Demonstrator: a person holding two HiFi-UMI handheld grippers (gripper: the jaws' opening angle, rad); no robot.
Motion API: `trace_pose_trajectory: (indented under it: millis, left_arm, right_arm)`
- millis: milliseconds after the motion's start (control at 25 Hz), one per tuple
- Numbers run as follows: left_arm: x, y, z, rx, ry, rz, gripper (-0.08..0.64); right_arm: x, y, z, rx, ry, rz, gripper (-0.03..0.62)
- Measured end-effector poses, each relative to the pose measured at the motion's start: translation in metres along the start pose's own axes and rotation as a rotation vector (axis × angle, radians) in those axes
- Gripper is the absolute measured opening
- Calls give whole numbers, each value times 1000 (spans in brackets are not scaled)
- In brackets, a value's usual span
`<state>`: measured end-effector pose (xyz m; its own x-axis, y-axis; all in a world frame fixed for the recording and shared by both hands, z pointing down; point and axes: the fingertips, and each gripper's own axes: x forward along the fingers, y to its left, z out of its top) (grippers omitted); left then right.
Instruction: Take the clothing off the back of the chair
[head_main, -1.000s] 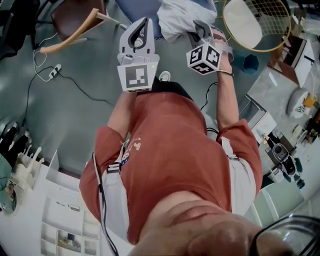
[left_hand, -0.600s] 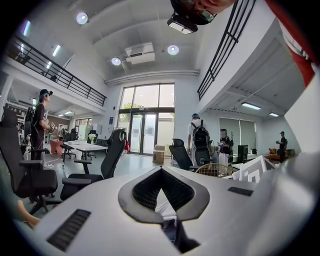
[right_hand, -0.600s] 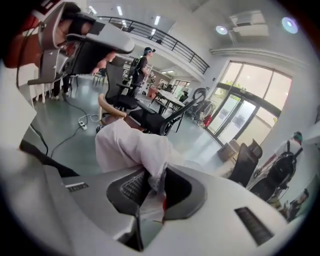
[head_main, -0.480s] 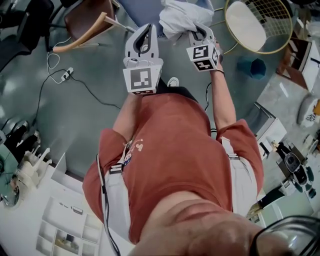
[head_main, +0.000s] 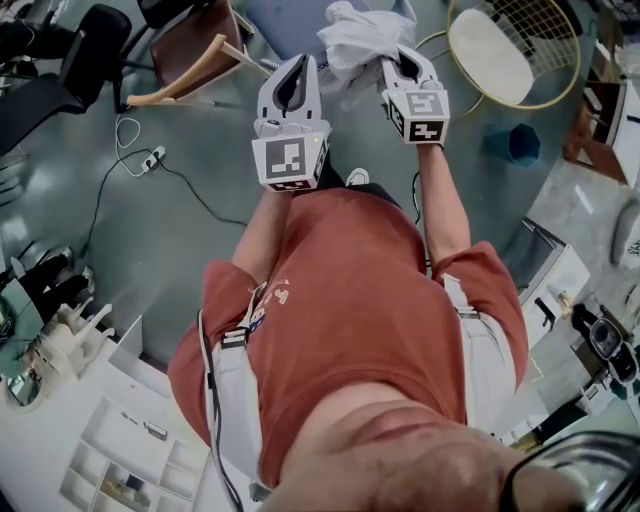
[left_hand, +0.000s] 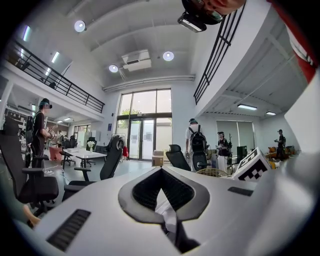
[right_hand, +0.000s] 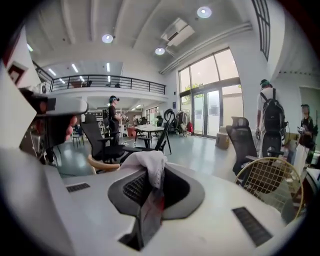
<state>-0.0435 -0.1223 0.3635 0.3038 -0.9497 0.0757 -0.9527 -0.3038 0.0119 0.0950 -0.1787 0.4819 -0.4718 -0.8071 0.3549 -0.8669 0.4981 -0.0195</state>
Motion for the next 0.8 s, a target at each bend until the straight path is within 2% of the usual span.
trace_pose_trajectory:
  millis: [160, 800]
  left_arm:
    - [-14, -15, 14, -1, -39, -8, 14]
    - [-58, -43, 76, 16, -186, 4, 14]
  right_arm:
    - [-31, -2, 25, 51, -83, -7, 52]
    - [-162, -5, 132, 45, -376, -61, 52]
